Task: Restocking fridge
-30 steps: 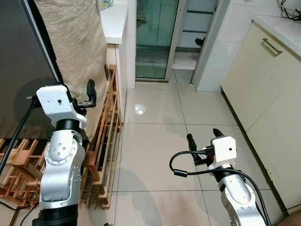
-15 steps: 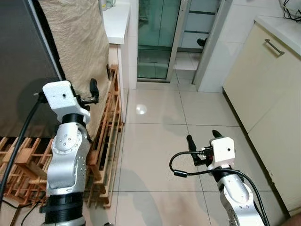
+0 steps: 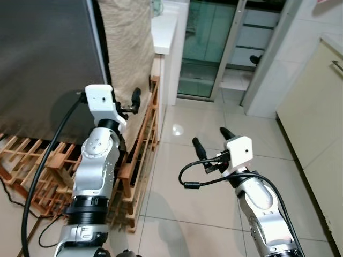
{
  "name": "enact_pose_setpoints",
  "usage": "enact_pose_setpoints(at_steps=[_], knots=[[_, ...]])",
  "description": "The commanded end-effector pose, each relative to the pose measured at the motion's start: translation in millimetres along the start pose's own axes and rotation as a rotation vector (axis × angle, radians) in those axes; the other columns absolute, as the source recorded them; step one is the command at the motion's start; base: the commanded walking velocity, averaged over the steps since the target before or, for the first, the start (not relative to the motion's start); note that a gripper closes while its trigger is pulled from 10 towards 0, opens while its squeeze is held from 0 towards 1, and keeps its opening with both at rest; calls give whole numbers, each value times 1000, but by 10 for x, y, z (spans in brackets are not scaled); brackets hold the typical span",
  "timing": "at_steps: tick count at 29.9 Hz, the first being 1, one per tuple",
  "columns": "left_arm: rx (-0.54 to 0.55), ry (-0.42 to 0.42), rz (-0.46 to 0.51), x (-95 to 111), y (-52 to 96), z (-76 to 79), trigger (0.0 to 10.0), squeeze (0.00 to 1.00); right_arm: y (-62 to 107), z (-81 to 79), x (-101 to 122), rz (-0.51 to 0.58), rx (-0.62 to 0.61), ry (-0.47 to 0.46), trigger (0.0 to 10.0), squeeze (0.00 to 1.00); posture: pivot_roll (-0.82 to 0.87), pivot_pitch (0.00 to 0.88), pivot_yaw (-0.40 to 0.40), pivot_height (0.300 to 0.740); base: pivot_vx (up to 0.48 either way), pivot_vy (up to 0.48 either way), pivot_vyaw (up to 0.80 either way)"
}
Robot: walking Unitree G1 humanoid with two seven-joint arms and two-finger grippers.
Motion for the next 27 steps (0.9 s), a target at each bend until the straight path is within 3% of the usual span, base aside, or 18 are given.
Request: enact_pose_setpoints(at_steps=[1,5,6,10,11,12,15,17,24,25,27], knots=[[-142,21,-24,-49,-80,369,10000,0,-8,-25,-57,-38,41,-41,10000,0,-110,0,-36,740,0,0,0],[-162,38,-26,-68,-120,473,10000,0,-31,-67,-91,-68,87,-81,10000,0,-107,0,-39,740,0,0,0],[-213,64,-35,-84,-170,654,10000,0,-88,-70,-83,-83,111,-108,10000,0,-106,0,-42,740,0,0,0],[-323,100,-8,-18,-207,979,10000,0,-144,-62,-59,-91,145,-110,10000,0,-99,0,-44,740,0,0,0],[-323,100,-8,-18,-207,979,10000,0,-144,-62,-59,-91,145,-110,10000,0,-99,0,-44,740,0,0,0],[-360,67,-12,-10,-211,1088,10000,0,-143,-56,-58,-92,148,-108,10000,0,-95,0,-46,740,0,0,0],[-555,84,7,93,-149,1503,10000,0,-122,-79,-79,-108,167,-120,10000,0,-94,0,-44,740,0,0,0],[-620,122,24,140,-107,1609,10000,0,-111,-107,-94,-115,174,-129,10000,0,-96,0,-41,740,0,0,0],[-673,209,32,178,-30,1631,10000,0,-61,-154,-150,-134,165,-156,10000,0,-98,0,-40,740,0,0,0],[-662,207,32,179,-35,1611,10000,0,-55,-149,-151,-136,160,-158,10000,0,-98,0,-39,740,0,0,0],[-585,209,40,207,-91,1417,10000,0,-12,-123,-157,-145,151,-151,10000,0,-103,0,-39,740,0,0,0]])
Point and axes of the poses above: a point about 5 cm out from each wrist's last joint towards the gripper, its own y axis pointing back from the gripper into the wrist, its own x axis along the axis of the wrist's last joint, z = x × y, the point moved 2 cm from there along -y, pointing out of the wrist towards the gripper, and after that the axes turned 1 degree about -y, right-handed, at the moved point
